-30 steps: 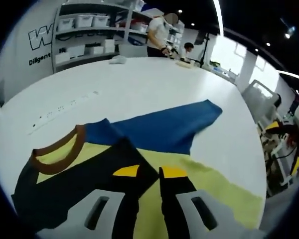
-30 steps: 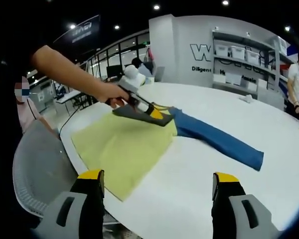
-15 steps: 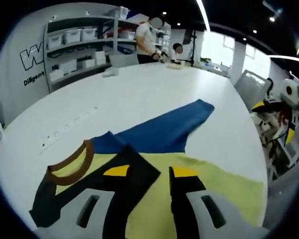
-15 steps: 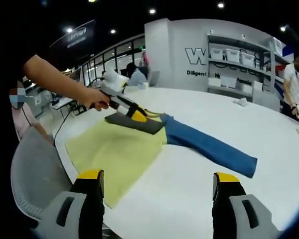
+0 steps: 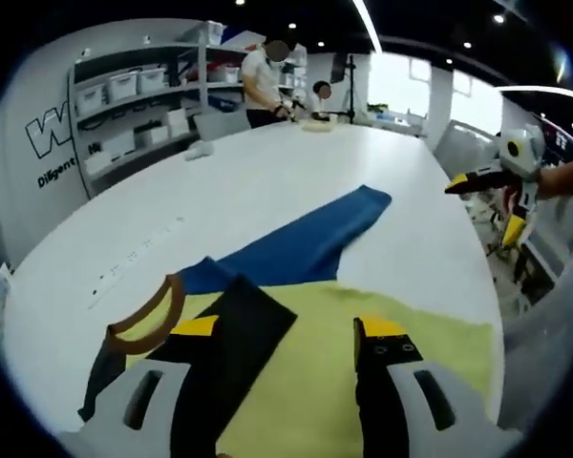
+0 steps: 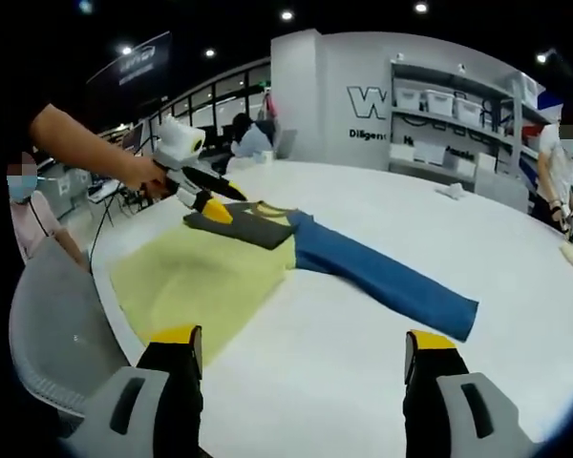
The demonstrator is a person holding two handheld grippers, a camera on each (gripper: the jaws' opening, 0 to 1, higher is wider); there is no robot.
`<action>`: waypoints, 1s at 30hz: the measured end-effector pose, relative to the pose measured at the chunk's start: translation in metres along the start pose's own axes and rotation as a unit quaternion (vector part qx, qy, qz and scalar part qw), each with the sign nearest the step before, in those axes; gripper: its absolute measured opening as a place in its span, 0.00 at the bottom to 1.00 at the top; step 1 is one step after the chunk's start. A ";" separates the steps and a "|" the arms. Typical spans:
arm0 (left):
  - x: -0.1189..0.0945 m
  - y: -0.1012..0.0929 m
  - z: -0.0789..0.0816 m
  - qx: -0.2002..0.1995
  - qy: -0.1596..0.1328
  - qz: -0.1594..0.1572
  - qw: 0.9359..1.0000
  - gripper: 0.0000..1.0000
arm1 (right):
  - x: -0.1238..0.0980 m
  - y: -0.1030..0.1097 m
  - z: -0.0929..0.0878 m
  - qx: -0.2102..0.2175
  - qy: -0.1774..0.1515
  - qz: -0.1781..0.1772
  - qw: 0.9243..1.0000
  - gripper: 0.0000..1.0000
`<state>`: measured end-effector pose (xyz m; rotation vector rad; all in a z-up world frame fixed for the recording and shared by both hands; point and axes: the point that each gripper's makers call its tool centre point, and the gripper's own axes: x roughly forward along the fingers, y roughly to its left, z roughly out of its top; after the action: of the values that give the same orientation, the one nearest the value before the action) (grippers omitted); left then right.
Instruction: Fold the garment on the visible template until the final outline fits inside the template.
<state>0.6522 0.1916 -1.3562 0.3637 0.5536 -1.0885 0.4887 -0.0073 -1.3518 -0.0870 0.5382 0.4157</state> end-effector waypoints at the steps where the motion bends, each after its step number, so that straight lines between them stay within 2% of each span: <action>1: -0.003 -0.001 -0.001 0.001 0.000 -0.002 1.000 0.55 | 0.000 -0.002 0.000 0.001 0.000 -0.001 1.000 0.85; 9: -0.019 -0.003 -0.007 0.002 0.001 -0.006 1.000 0.70 | 0.004 -0.018 0.001 -0.001 0.008 -0.017 1.000 0.83; 12: -0.027 -0.003 -0.013 0.007 0.007 -0.004 1.000 0.75 | 0.004 -0.027 0.001 0.000 0.010 -0.025 1.000 0.78; 17: -0.038 -0.006 -0.018 0.007 0.006 -0.001 1.000 0.81 | 0.006 -0.040 -0.002 -0.002 0.017 -0.034 0.999 0.75; 22: -0.054 -0.010 -0.025 0.006 0.006 0.001 1.000 0.86 | 0.007 -0.060 -0.004 0.013 0.030 -0.053 0.998 0.66; 26: -0.066 -0.011 -0.034 0.003 0.008 0.004 1.000 0.88 | 0.010 -0.072 -0.002 0.018 0.029 -0.060 0.998 0.63; 30: -0.077 -0.012 -0.038 -0.007 0.003 0.005 1.000 0.89 | 0.013 -0.082 -0.003 0.009 0.039 -0.067 0.997 0.58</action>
<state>0.6052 0.2627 -1.3422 0.3582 0.5639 -1.0729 0.5307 -0.0776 -1.3634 -0.1217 0.6099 0.2776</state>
